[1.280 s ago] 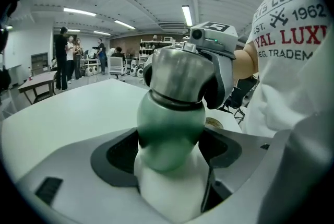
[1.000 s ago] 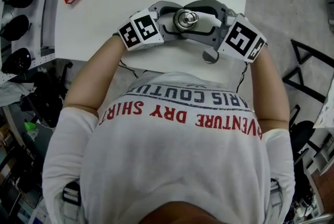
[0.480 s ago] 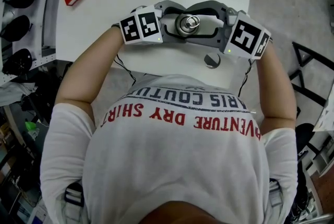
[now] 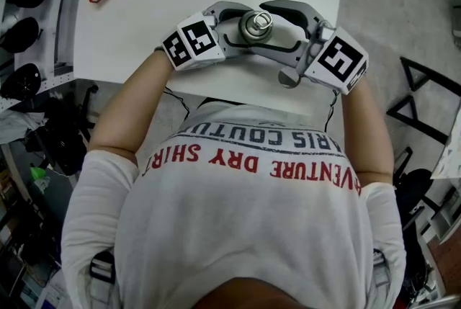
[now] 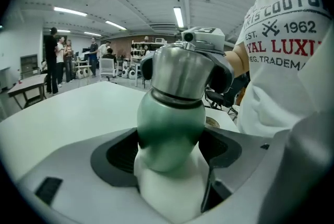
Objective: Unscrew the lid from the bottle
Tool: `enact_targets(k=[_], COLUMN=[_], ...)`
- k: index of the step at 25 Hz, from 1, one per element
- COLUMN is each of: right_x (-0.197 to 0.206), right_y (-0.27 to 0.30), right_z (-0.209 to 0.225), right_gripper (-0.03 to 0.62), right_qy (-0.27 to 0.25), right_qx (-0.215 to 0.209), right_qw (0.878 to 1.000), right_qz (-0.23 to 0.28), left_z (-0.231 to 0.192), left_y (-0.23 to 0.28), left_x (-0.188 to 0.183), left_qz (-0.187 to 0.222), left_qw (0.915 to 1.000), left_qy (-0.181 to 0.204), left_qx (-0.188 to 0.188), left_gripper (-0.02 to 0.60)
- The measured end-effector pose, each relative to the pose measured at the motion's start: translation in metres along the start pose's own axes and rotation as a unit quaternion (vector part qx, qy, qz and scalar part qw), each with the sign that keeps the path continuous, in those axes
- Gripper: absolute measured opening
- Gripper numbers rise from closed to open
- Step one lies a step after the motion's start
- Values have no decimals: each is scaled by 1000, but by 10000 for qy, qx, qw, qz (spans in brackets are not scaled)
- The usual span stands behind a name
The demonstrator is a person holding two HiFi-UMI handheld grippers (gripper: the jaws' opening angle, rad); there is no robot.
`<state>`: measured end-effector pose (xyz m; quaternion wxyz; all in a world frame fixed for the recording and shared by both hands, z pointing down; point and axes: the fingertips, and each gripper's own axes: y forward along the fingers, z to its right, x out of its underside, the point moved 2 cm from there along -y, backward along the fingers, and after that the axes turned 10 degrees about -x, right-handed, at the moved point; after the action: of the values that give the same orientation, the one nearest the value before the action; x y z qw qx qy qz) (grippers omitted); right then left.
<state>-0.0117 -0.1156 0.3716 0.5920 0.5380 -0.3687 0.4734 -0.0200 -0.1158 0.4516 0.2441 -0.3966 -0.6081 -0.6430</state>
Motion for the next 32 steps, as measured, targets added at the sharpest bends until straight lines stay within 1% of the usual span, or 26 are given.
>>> enact_targets(k=[4, 6, 8, 11, 15, 18, 21, 24, 28, 32], right_x=[0, 1, 5, 5, 3, 5, 5, 5, 5, 5], right_y=[-4, -8, -15, -19, -17, -12, -4, -1, -1, -1], right_z=[-8, -11, -8, -6, -7, -7, -7, -7, -2, -2], right_gripper=[302, 302, 302, 302, 301, 301, 299, 290, 258, 255], right_qy=[17, 168, 267, 381, 401, 514, 700, 691, 699, 647], right_qx=[493, 721, 1056, 1427, 1660, 1809, 1855, 2007, 2156, 2074], right_qw=[9988, 9972, 9940, 9888, 9848, 9815, 9791, 9761, 9730, 9754], right_qz=[45, 94, 84, 208, 313, 345, 446, 463, 440, 384], left_z=[1, 2, 3, 4, 4, 4, 4, 5, 5, 5], left_y=[0, 1, 1, 1, 2, 2, 1, 2, 3, 2], left_x=[0, 0, 0, 0, 0, 0, 0, 0, 1, 1], left_qz=[101, 160, 244, 340, 425, 475, 523, 556, 545, 549], left_qw=[9976, 9944, 9905, 9835, 9714, 9628, 9556, 9517, 9501, 9506], left_qy=[-416, -621, -793, -1013, -1325, -1510, -1641, -1700, -1741, -1722], left_qx=[-542, -837, -1101, -1462, -1923, -2192, -2390, -2494, -2530, -2522], left_gripper=[371, 371, 371, 371, 371, 371, 371, 371, 371, 371])
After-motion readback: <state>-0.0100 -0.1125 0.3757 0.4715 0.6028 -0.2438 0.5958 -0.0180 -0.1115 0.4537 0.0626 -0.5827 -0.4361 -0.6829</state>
